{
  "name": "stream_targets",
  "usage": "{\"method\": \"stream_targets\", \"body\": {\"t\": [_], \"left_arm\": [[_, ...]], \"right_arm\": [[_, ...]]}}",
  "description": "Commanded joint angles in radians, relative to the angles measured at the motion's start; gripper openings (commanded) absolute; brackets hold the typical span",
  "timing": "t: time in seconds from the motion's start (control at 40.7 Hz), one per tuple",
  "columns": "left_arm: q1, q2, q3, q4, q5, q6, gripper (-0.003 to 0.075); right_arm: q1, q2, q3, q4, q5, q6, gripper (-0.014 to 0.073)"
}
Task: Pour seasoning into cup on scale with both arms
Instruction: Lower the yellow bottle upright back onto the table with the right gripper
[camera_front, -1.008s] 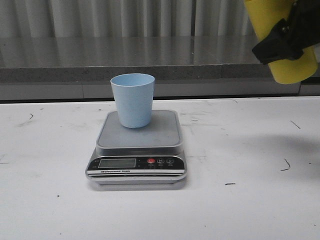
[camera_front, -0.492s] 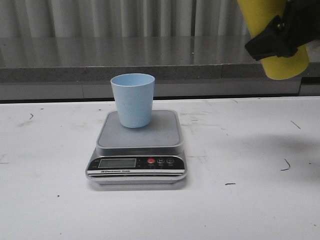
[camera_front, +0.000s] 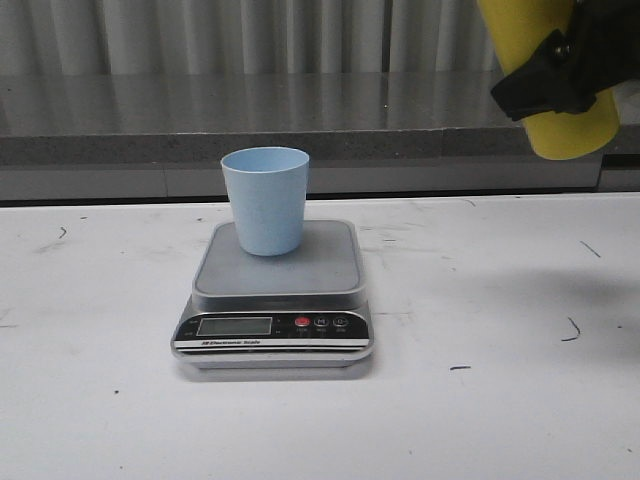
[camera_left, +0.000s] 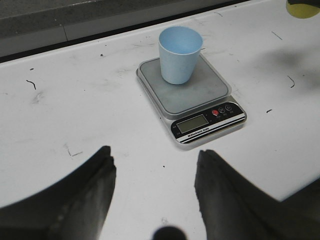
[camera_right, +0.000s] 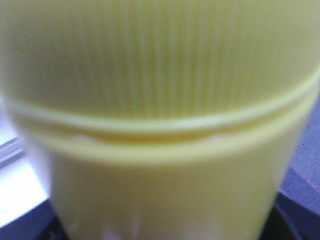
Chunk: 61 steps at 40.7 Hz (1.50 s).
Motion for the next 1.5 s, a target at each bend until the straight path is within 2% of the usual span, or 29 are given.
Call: {"method": "stream_targets", "body": {"t": [0.0,0.123,0.27,0.344,0.615,0.713,1.106,1.18,1.475], "left_arm": [[-0.007,0.005,-0.027,-0.001,-0.073,-0.007,0.0365],[-0.007,0.005,-0.027,-0.001,-0.073,-0.007,0.0365],[-0.007,0.005,-0.027,-0.001,-0.073,-0.007,0.0365],[-0.007,0.005,-0.027,-0.001,-0.073,-0.007,0.0365],[-0.007,0.005,-0.027,-0.001,-0.073,-0.007,0.0365],[-0.007,0.005,-0.027,-0.001,-0.073,-0.007,0.0365],[-0.007,0.005,-0.027,-0.001,-0.073,-0.007,0.0365],[-0.007,0.005,-0.027,-0.001,-0.073,-0.007,0.0365],[-0.007,0.005,-0.027,-0.001,-0.073,-0.007,0.0365]], "right_arm": [[-0.001,-0.045,-0.028,-0.041,0.055,0.104,0.0287],[-0.001,-0.045,-0.028,-0.231,0.041,0.352,0.0287],[-0.001,-0.041,-0.030,-0.477,-0.028,0.719,0.0287],[-0.001,-0.041,-0.030,-0.626,-0.105,0.950,0.0287],[0.001,-0.041,-0.022,-1.225,-0.240,1.722,0.0287],[0.001,-0.041,0.017,-1.398,-0.355,1.993,0.0287],[0.012,-0.004,0.170,-1.981,-0.896,2.591,0.0287],[0.012,0.031,0.180,-2.017,-0.993,2.624,0.0287],[0.012,0.187,0.181,-2.016,-1.226,2.621,0.0287]]}}
